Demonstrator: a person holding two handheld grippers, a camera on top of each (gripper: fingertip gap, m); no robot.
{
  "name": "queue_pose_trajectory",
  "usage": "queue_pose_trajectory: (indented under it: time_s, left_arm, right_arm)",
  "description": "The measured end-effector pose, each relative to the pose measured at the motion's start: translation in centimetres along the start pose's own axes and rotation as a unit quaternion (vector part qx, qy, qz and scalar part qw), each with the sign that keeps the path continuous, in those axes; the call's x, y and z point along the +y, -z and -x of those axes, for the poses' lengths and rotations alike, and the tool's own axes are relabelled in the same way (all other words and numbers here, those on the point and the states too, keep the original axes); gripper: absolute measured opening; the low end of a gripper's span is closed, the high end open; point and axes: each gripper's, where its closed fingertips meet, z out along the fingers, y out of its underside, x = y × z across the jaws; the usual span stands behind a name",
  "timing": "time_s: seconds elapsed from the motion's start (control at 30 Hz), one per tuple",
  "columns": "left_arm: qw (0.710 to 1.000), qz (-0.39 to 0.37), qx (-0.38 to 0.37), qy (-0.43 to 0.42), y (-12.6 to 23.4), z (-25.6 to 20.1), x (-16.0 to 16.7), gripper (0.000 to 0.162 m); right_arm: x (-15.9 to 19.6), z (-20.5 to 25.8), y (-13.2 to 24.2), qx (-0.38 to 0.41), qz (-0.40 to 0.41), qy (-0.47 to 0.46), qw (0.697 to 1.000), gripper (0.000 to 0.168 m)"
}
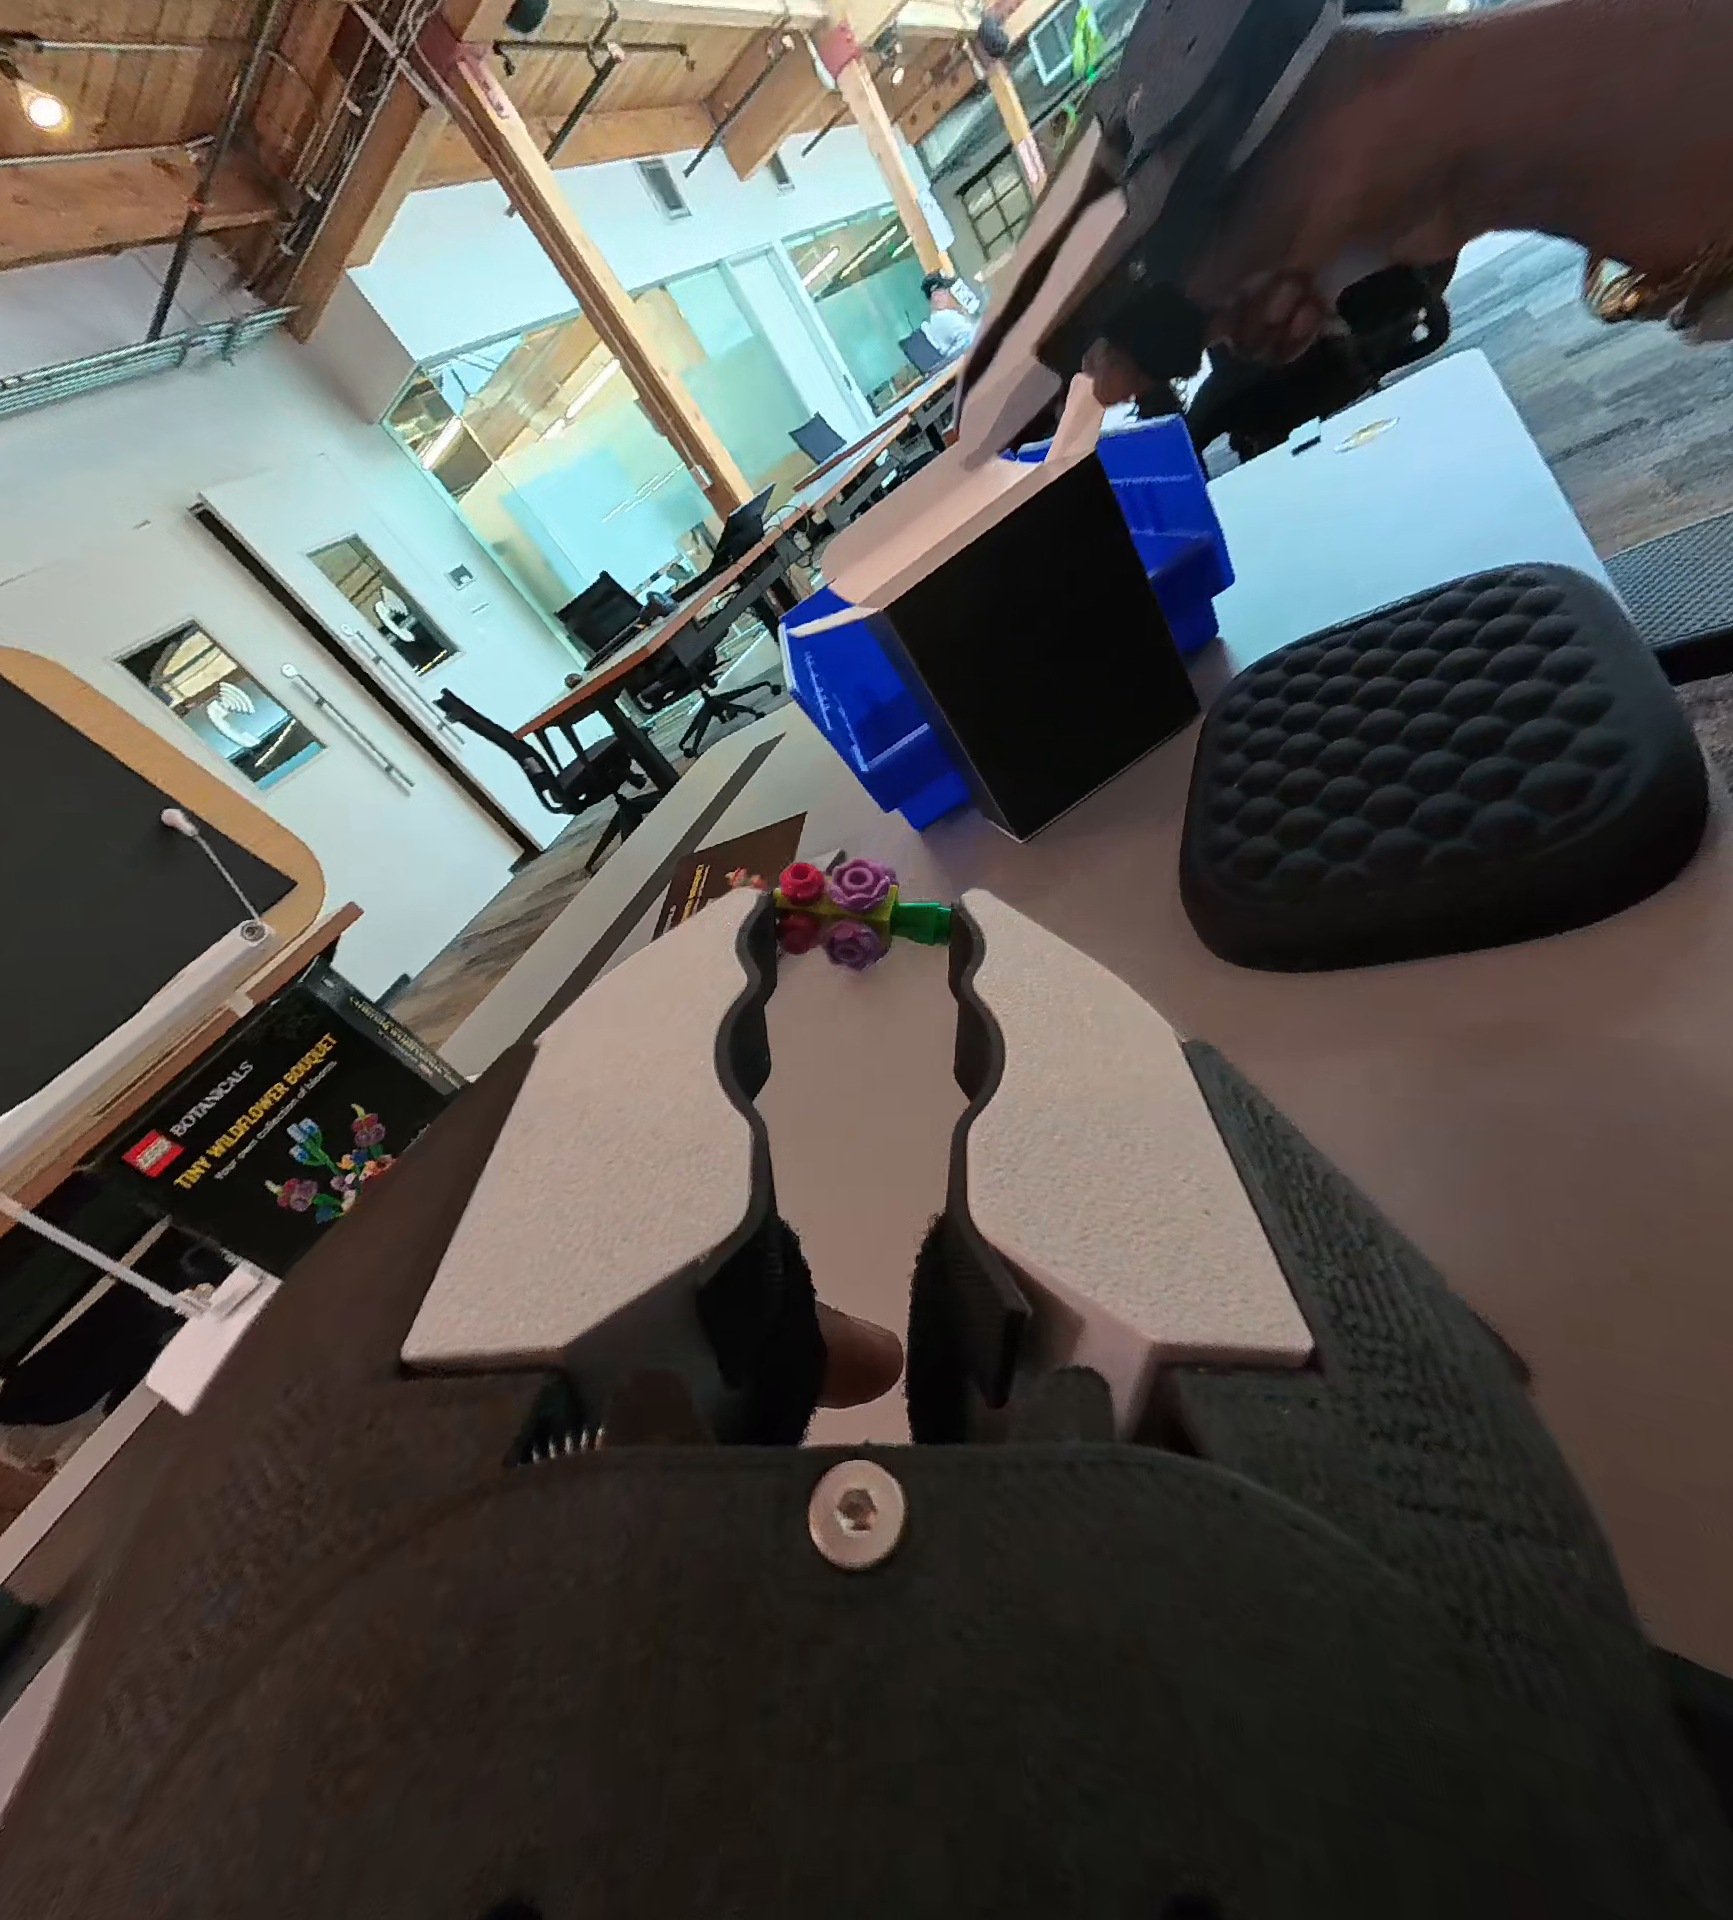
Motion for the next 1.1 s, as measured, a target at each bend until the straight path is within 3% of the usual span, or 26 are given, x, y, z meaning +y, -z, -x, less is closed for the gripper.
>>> queue_pose_trajectory:
  time_s: [0.1,0.2,0.3,0.5,0.87,1.1]
  left_arm:
    - [0.999,0.033,-0.021,-0.024,-0.2,0.3,0.7,0.032]
    - [0.993,0.080,-0.054,-0.066,-0.6,0.7,1.6,0.032]
    - [0.983,0.119,-0.073,-0.116,-1.0,0.5,2.1,0.032]
    - [0.973,0.139,-0.079,-0.165,-1.2,0.0,2.3,0.032]
    - [0.966,0.149,-0.085,-0.194,-1.1,-0.1,2.4,0.031]
    - [0.962,0.166,-0.080,-0.203,-1.2,-0.3,2.9,0.031]
  right_arm:
    - [-3.1,4.9,1.0,-0.110,-0.090,-0.016,0.990,0.015]
    - [-6.1,12.8,2.8,-0.245,-0.167,-0.023,0.955,0.011]
    - [-7.2,20.1,4.3,-0.321,-0.192,0.002,0.927,0.010]
    - [-7.1,23.5,2.9,-0.319,-0.155,0.005,0.935,0.011]
    - [-6.2,24.5,1.7,-0.305,-0.122,0.008,0.944,0.008]
    - [-5.9,24.6,1.4,-0.265,-0.132,0.083,0.951,0.007]
